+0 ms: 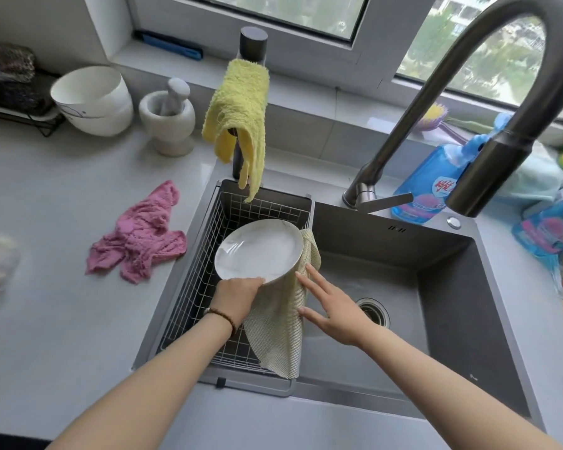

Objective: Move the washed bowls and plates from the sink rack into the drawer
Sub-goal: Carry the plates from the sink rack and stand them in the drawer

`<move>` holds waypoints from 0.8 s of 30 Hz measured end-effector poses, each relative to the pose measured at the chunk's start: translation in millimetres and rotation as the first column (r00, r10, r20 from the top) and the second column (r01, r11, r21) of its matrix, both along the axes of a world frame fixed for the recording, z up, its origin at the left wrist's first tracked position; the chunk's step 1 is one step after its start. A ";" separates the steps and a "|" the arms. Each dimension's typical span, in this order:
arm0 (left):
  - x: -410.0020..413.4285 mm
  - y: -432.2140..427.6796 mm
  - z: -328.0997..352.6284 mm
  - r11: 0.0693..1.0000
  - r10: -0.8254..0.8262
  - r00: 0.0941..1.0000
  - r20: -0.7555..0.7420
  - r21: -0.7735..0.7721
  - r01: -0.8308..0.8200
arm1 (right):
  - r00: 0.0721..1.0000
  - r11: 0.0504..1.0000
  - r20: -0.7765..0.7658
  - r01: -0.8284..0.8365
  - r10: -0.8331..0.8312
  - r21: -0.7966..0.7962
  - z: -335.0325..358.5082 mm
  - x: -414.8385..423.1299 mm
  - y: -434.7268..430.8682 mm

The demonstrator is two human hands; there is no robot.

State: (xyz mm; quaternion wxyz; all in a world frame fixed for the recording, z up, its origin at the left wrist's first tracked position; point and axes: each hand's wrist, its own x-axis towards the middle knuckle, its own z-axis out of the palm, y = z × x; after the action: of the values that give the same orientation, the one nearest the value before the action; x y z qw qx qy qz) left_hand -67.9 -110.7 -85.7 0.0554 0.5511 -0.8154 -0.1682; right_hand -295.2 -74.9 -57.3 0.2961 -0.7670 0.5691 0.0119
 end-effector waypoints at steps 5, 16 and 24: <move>10.6 -3.8 30.3 0.994 0.099 0.989 -0.114 0.048 -0.094 | 0.999 0.999 -0.023 0.029 -0.028 0.029 3.7 1.3 -1.3; 22.6 43.4 103.6 0.976 0.214 0.795 -0.567 0.148 -0.157 | 0.899 0.953 0.350 0.188 -0.265 0.238 70.1 42.0 6.6; 28.6 156.1 175.8 0.884 0.399 0.491 -0.774 0.183 -0.430 | 0.658 0.872 0.639 0.054 -0.398 0.487 118.9 78.7 80.1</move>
State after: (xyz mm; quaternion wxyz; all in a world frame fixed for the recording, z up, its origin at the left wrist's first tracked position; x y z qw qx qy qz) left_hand -39.3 45.5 90.1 0.4597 0.5958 -0.5500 -0.3621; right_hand -216.5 5.2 61.6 0.6547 -0.5450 0.4821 -0.2046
